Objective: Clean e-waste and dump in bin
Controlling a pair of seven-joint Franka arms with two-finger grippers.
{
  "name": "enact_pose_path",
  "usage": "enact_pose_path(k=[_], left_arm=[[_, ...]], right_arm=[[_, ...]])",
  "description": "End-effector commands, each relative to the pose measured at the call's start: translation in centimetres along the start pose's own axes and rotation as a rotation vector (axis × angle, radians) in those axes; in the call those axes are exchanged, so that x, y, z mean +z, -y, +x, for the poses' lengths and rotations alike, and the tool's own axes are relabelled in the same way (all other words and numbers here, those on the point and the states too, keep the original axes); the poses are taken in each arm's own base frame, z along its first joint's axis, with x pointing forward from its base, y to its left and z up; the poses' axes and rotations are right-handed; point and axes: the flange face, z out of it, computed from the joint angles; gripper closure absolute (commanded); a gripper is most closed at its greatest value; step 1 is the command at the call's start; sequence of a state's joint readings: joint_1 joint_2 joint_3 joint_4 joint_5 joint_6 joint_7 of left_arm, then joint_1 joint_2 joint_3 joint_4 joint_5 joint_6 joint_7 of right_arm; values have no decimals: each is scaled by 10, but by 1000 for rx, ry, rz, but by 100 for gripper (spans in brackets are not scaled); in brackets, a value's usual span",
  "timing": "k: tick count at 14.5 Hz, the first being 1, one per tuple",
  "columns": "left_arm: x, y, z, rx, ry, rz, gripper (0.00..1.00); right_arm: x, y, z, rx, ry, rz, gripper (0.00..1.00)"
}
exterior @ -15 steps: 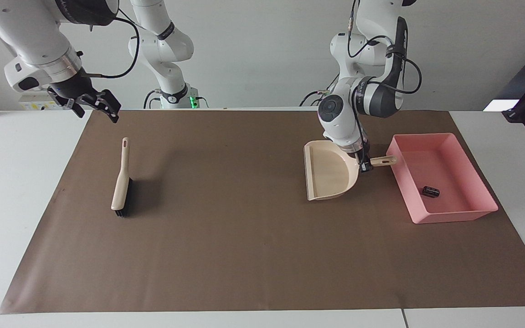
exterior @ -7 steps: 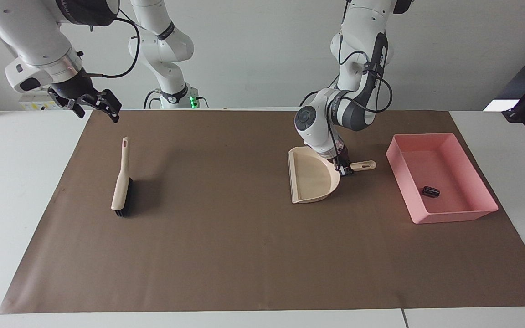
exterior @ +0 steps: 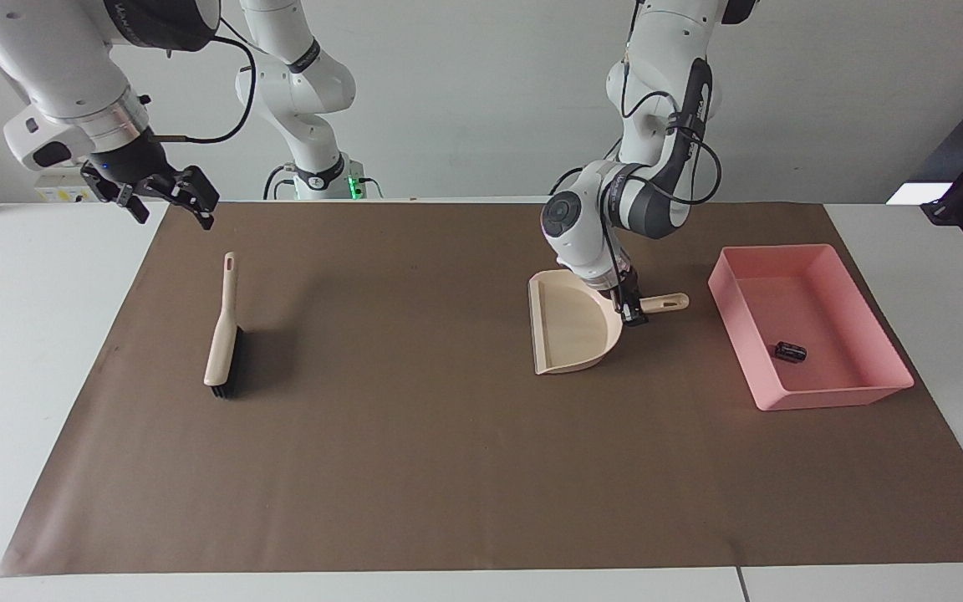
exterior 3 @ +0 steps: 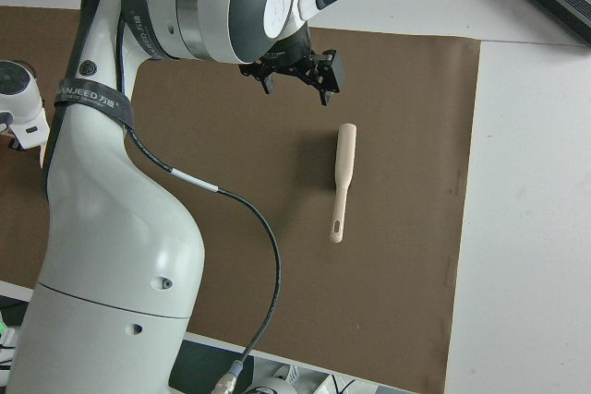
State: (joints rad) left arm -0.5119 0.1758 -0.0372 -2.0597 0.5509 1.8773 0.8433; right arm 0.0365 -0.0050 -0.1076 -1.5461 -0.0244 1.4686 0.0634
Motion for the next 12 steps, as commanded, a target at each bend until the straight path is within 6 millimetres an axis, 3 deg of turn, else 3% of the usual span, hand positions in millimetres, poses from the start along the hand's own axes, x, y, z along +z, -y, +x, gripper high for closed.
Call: enact_pose_path(k=[1, 3, 5, 8, 12], left_arm=[[-16, -2, -50, -95, -38, 11, 22], [-12, 2, -82, -260, -68, -22, 13], [-2, 7, -110, -539, -106, -86, 2], [16, 13, -147, -960, -156, -238, 2], [22, 20, -212, -1152, -284, -351, 2]], right_arm=[[0, -1, -6, -15, -8, -3, 0], [-1, 0, -7, -16, -11, -3, 0], [0, 1, -7, -18, -7, -4, 0], [0, 1, -8, -16, -2, -4, 0], [1, 1, -7, -16, -5, -3, 0]])
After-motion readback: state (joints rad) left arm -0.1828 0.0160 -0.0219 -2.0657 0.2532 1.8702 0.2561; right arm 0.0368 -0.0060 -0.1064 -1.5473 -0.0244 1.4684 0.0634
